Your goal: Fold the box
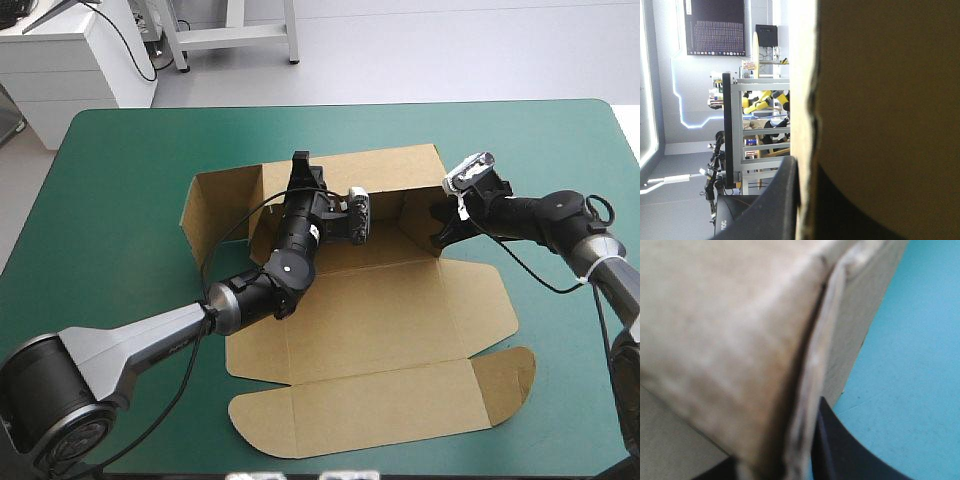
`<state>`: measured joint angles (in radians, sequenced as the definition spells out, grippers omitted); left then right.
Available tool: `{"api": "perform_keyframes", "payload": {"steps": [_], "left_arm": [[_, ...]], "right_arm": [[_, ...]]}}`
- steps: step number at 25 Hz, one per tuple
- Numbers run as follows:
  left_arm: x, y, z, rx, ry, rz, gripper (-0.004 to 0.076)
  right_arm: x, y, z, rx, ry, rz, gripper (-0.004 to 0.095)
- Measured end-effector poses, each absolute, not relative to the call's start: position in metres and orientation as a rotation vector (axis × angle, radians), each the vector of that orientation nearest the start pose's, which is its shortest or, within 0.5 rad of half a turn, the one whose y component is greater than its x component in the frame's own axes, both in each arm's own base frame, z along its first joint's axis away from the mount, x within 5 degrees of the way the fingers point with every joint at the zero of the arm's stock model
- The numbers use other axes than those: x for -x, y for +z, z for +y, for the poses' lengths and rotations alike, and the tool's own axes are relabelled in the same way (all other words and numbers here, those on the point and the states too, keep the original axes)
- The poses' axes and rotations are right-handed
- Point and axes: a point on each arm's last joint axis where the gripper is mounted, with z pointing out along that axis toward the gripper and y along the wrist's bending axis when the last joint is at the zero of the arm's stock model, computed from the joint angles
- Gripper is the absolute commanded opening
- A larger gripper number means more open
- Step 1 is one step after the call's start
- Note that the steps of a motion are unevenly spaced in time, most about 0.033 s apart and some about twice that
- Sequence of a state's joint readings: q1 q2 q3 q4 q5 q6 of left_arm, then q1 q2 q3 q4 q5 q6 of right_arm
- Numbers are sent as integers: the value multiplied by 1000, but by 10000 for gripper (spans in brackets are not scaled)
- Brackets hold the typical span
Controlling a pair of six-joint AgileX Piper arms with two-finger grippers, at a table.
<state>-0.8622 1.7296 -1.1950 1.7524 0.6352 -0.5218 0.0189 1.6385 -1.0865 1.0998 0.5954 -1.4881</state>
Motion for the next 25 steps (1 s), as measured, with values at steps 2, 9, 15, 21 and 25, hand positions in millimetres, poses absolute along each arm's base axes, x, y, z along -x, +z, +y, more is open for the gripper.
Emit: {"api": "perform_keyframes", "payload": {"steps": [2,9,15,21,25], "left_arm": [[-293,284,-261,-1414,854,1290,-8],[-294,284,-259,-1382,847,1322,-8],[-294,284,-257,-1364,853,1342,-1],[-294,283,-257,-1362,848,1348,207],[-295,277,-260,-1383,829,1352,430]], "right_arm": [[-349,255,51,751,365,2105,1],[-350,257,77,750,225,2104,1],[-350,258,89,724,164,2098,1],[-351,258,89,709,168,2104,1],[-350,258,90,698,175,2107,1]]}}
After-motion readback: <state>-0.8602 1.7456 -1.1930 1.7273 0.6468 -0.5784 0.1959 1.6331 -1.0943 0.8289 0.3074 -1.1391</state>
